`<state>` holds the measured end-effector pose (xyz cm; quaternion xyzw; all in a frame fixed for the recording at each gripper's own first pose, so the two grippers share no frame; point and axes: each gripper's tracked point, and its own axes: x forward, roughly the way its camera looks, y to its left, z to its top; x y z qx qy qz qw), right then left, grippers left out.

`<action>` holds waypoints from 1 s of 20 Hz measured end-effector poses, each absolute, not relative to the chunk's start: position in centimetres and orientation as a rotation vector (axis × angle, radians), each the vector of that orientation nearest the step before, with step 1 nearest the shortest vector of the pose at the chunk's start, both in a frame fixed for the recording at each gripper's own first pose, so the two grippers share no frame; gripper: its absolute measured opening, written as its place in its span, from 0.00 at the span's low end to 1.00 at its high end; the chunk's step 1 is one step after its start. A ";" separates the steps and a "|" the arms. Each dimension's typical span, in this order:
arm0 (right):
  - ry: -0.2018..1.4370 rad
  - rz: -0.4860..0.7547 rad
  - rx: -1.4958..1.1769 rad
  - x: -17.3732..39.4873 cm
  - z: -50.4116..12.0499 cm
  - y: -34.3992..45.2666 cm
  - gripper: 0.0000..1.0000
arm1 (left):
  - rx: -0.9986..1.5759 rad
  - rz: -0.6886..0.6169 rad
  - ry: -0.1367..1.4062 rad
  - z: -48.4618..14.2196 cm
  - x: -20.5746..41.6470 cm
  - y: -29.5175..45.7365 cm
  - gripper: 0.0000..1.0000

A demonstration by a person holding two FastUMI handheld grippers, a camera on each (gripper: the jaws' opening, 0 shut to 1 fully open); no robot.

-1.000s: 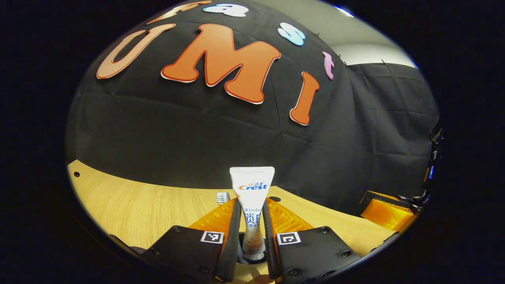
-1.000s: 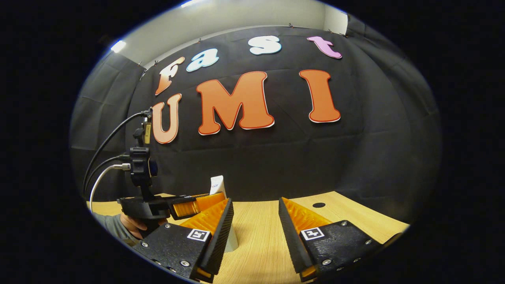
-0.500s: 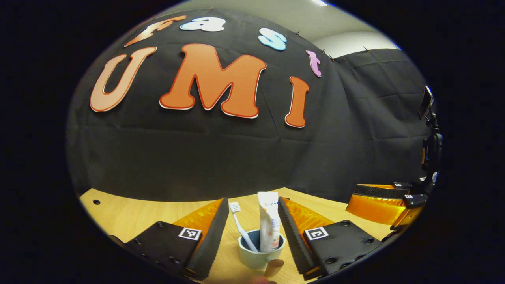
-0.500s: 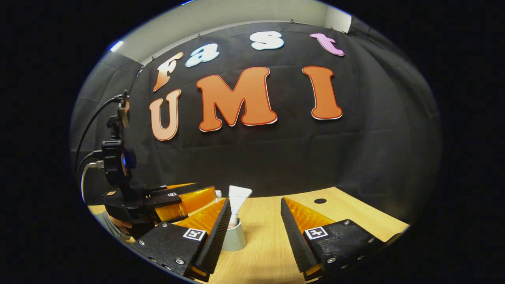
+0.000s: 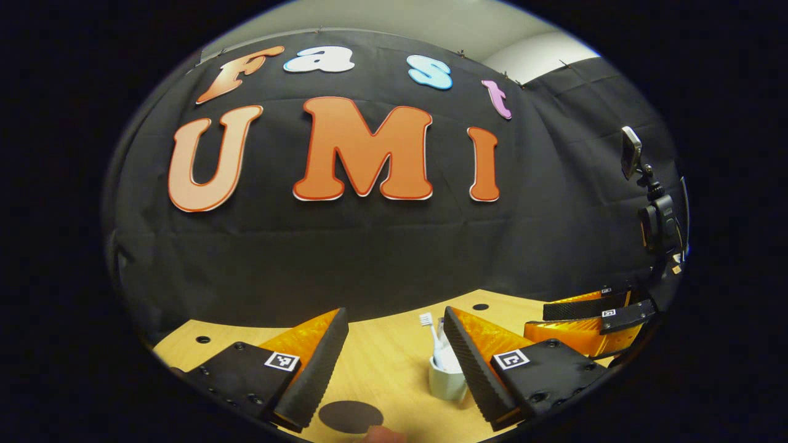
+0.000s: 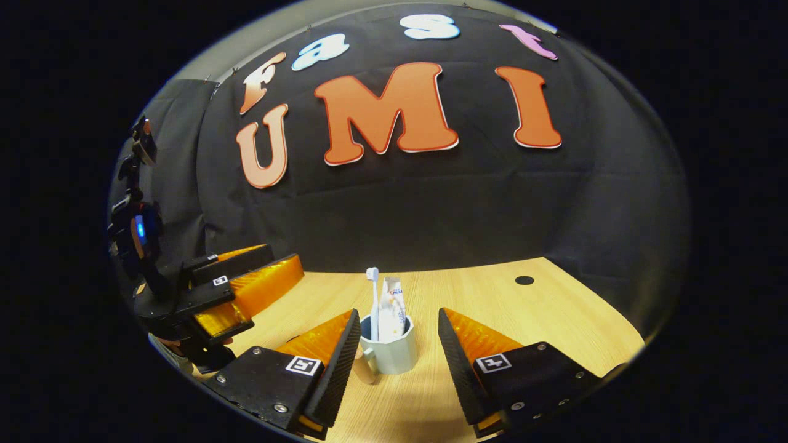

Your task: Put the toothbrush and toothpaste on the desktop into the cup, then pick up the cup and place it on the coaster on the desktop.

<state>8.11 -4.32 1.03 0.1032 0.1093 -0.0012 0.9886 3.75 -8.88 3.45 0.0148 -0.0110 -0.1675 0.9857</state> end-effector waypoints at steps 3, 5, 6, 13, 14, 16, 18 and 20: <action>0.312 0.010 0.194 9.0 0.0 -2.9 0.77 | 0.054 -0.287 -0.016 3.0 3.1 -6.7 0.99; 0.386 0.010 0.183 9.6 -1.0 -2.1 0.77 | 0.064 -0.252 -0.021 3.0 2.4 -5.2 1.00; 0.423 0.009 0.185 9.9 -1.6 -1.7 0.77 | 0.059 -0.240 -0.019 2.9 2.1 -4.5 1.00; 0.633 -0.012 0.242 10.5 -4.0 -0.1 0.77 | 0.049 -0.171 -0.008 1.9 0.3 -0.6 0.99; 0.653 -0.013 0.245 10.5 -4.1 0.0 0.77 | 0.042 -0.168 -0.010 1.9 0.0 -0.3 0.98; 0.693 -0.017 0.260 10.6 -4.6 0.3 0.77 | 0.035 -0.157 -0.012 1.8 -0.3 0.6 0.99; 0.741 -0.037 0.263 10.7 -5.5 0.1 0.77 | 0.032 -0.143 -0.014 1.6 -0.4 1.4 0.99; 0.785 -0.048 0.260 10.6 -6.7 0.0 0.78 | 0.028 -0.130 -0.017 1.3 -0.8 2.2 0.99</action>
